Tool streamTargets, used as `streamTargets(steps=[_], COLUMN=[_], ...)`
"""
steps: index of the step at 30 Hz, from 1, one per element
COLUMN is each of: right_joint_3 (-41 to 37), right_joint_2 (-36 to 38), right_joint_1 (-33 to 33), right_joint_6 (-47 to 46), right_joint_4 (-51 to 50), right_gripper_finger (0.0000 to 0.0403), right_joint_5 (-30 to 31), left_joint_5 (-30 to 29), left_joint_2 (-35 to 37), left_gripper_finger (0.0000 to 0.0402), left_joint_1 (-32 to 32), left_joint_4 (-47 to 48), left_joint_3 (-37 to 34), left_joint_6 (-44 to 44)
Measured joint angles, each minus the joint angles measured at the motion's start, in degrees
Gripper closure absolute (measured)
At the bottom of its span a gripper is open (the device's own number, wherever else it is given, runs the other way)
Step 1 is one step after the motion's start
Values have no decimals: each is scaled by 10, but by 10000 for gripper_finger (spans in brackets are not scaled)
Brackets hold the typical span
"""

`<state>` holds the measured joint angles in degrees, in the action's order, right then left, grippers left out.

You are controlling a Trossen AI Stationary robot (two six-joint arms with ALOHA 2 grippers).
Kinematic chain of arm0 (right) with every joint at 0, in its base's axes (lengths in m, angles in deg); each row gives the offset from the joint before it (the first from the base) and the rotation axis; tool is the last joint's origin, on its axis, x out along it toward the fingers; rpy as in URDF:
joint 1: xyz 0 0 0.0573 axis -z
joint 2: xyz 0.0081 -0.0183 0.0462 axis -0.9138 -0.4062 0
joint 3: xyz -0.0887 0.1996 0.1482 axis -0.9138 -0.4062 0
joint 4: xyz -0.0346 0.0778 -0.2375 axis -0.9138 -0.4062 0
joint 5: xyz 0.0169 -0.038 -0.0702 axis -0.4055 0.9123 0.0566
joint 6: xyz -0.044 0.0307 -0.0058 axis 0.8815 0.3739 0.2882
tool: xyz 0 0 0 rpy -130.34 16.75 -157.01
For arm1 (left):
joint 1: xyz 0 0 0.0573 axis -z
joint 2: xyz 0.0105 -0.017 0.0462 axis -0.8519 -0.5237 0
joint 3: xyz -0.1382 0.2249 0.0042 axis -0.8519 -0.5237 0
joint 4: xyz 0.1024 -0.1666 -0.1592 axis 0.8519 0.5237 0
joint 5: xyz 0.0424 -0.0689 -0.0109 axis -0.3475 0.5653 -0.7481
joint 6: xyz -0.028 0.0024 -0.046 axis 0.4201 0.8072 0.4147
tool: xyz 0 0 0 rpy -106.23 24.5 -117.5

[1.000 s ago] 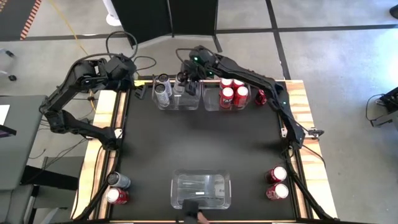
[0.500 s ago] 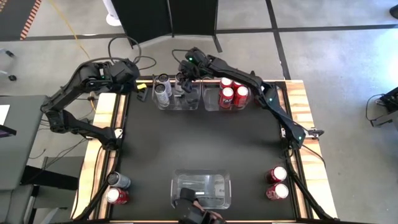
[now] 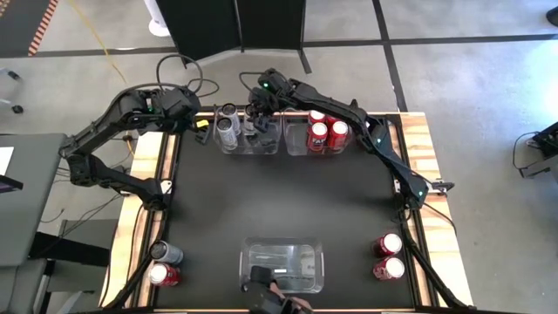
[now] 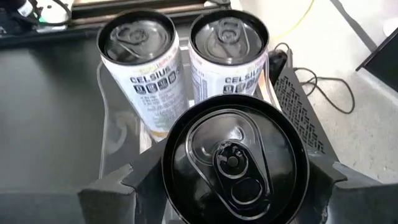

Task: Sort soda cans
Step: Put the top white soda can into the top left transparent bin

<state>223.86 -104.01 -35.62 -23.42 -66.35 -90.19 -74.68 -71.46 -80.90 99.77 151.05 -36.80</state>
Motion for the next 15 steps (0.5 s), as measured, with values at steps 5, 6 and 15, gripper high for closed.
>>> streamTargets(steps=[5,6,15], right_joint_3=[0,0,1], right_joint_2=[0,-2,-20], right_joint_1=[0,1,5], right_joint_6=[0,0,-22], right_joint_4=[-5,-4,-24], right_gripper_finger=[137,136,130], right_joint_5=[0,0,1], left_joint_5=[0,0,21], left_joint_2=[0,0,0], left_gripper_finger=[54,54,54], left_joint_1=[0,0,4], left_joint_4=[-1,-1,-9], left_joint_3=[0,0,0], left_joint_6=[6,6,22])
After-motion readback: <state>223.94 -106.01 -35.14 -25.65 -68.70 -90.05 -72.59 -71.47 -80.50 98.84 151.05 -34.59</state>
